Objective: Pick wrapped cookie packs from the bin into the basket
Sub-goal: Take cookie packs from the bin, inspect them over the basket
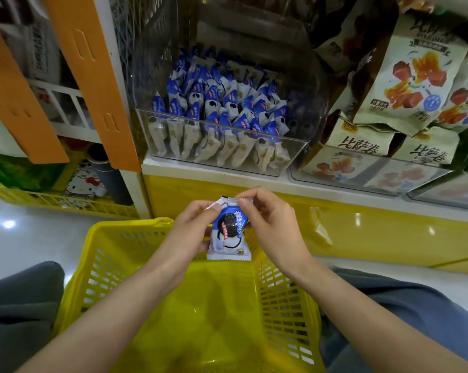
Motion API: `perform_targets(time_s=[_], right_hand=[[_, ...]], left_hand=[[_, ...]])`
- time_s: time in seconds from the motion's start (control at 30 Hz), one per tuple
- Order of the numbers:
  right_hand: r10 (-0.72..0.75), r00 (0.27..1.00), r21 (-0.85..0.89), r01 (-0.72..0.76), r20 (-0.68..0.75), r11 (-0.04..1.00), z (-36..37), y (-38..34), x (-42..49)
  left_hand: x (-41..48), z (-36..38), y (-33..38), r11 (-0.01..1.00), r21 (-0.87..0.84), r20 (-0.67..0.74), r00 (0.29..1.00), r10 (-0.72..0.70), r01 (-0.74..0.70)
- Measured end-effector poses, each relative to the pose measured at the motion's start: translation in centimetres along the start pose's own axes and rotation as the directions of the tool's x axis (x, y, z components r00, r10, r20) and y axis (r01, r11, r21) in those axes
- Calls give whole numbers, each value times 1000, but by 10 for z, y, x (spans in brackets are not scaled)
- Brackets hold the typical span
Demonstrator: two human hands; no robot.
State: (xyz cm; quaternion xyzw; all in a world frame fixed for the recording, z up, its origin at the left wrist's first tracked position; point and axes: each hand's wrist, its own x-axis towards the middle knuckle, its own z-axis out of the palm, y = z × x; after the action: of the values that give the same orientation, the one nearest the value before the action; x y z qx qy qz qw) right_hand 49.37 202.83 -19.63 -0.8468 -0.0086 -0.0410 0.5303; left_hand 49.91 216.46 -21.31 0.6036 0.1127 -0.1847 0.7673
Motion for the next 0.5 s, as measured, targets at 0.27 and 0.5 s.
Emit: perform_targets(time_s=[0.27,0.5], right_hand=[[105,986,233,-132,126,963,-2,-4,9],[-20,987,56,11,158,998,4,-2,4]], left_hand=[[-3,-4,2,989,63,25,991,134,-135],[1,-12,3,1000,-2,16,1000,-26,26]])
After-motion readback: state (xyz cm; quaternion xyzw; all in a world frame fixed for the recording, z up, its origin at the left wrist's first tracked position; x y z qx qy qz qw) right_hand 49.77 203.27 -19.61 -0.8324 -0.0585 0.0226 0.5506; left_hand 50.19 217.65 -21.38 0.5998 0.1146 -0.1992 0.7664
